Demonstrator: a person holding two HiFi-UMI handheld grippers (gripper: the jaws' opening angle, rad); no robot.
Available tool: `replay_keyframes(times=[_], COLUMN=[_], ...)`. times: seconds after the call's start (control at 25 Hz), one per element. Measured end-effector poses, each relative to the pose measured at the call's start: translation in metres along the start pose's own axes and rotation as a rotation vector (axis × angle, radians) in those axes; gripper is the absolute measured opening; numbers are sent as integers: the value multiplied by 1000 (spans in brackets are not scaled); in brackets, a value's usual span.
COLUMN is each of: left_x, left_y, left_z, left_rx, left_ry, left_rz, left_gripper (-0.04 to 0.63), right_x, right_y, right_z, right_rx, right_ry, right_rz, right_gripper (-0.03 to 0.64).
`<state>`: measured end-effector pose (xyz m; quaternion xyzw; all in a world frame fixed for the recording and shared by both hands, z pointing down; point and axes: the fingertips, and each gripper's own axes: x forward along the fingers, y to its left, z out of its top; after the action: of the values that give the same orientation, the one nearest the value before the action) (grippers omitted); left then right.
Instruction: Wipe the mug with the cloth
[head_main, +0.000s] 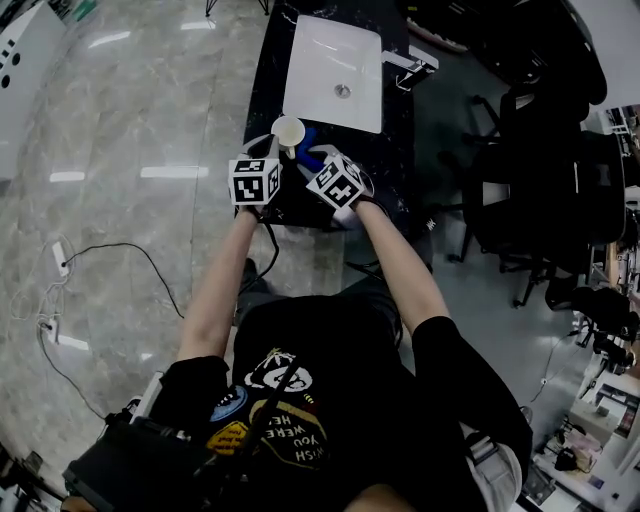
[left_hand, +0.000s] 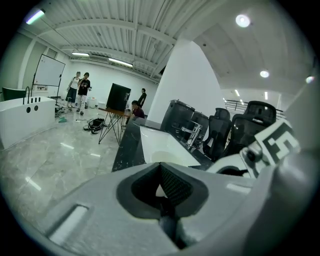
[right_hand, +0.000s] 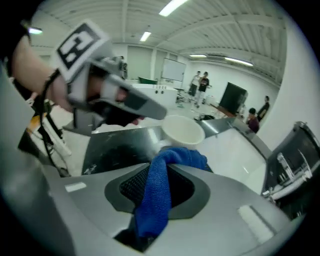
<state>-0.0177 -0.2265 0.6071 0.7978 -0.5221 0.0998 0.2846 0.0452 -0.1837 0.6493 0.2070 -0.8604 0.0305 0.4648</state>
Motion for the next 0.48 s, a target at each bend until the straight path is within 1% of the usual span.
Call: replay_keyframes(times=[0.08,0.12,0.16,0.2,0.28,0.32,0.36,0.4,0.44,0.48], left_x=[-1,-1,-2,-1,-2,-2,-2,-1,-1,-1], left_y=[0,-1,-2,-2,-2,-2,-2,-1,-1,-2], left_z=[0,1,1,1,1,1,1,1,2,1], left_rx=[6,10,15,19,26,29,32,33,34,34], left_ry=[4,7,9,12,14,16,17,17,19,22], left_rz=[-1,-1,-2,-3,-3,-3,-3,-3,-3,-2], left_gripper=[3,3,3,3,3,3,3,3,3,3], right_x=[-8,-12,-17,-21,-29,-31,-31,-28,-22,-16], right_y=[29,32,23,4,-44,-65,-77,-79,-70,-53], right_z=[-11,-18,-22,-24,-15,-7,0,6,9,9], right_rx=[-67,-63,-29,30,178,235,260,243,187,102], right_ry=[3,8,6,-4,-45,-65,-75,-70,-51,-23], right_rz=[103,117,93,40,-102,-161,-193,-192,-159,-108], right_gripper=[95,95,95,95,95,95,95,95,95,95])
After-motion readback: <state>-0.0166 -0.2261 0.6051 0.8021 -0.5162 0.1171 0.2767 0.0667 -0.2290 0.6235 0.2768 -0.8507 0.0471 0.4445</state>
